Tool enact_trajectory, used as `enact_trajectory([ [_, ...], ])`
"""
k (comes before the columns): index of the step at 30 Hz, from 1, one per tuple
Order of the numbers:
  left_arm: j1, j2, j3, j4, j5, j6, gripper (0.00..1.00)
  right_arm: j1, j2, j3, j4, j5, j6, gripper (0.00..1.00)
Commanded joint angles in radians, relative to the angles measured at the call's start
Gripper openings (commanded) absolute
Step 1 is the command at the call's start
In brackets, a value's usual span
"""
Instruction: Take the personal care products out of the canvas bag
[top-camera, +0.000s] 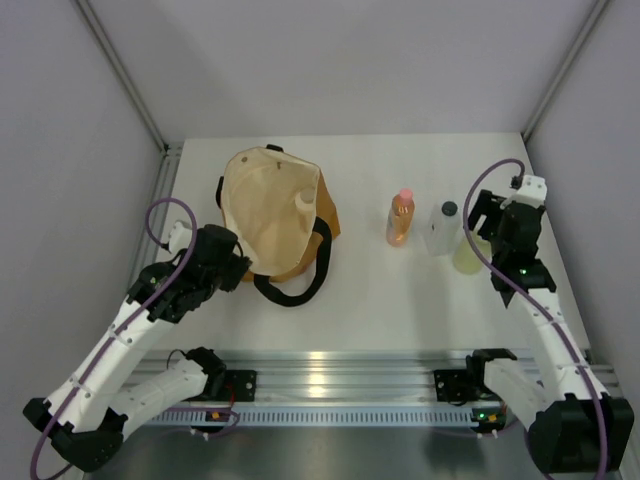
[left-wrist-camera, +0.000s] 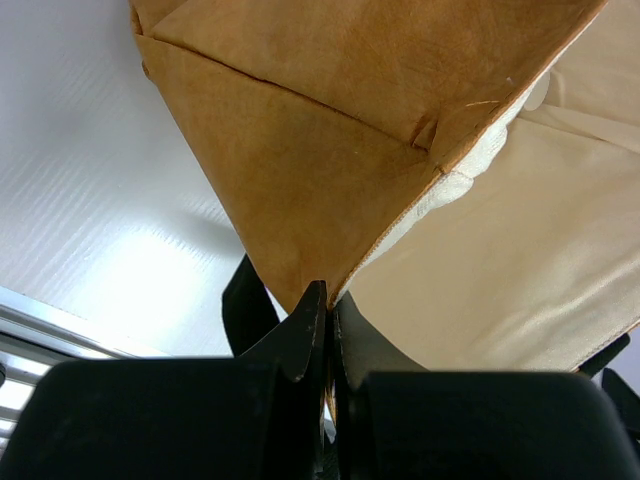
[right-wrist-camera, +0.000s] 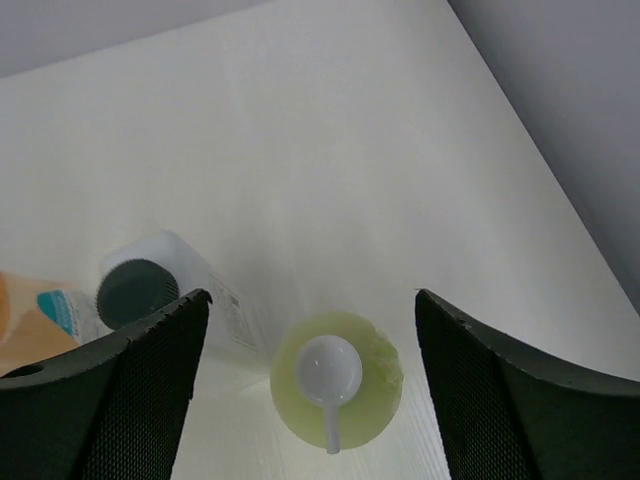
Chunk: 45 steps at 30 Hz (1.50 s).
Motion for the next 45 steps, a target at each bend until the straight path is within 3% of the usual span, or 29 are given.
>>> enact_trajectory([
  [1,-0.003,-0.004,0.002,0.039,0.028,0.003,0.0,-0.012,-0.044,0.134,-0.017,-0.063,0.034,0.81],
  [6,-0.003,0.01,0.0,0.051,0.035,0.002,0.0,0.179,-0.048,0.27,-0.064,-0.126,0.122,0.77],
  [10,-0.003,0.02,0.005,0.071,0.036,-0.003,0.0,0.56,0.063,0.445,-0.121,-0.023,0.105,0.74],
  [16,-0.003,0.046,0.02,0.08,0.039,0.011,0.0,0.944,0.354,0.75,-0.219,0.11,0.082,0.68],
  [20,-0.003,0.045,0.02,0.082,0.035,0.013,0.0,1.05,0.588,0.944,-0.284,0.128,0.058,0.65],
  [25,-0.003,0.024,0.023,0.08,0.01,0.02,0.0,1.114,0.77,1.175,-0.388,0.148,0.056,0.54],
  [28,-0.003,0.02,0.025,0.083,0.004,0.022,0.0,1.114,0.885,1.281,-0.442,0.159,0.05,0.54],
  [35,-0.003,0.028,0.025,0.098,0.011,0.034,0.0,1.04,1.061,1.383,-0.459,0.156,0.053,0.52],
  [45,-0.003,0.069,0.059,0.14,0.039,0.063,0.0,0.953,1.252,1.531,-0.495,0.318,-0.013,0.47],
])
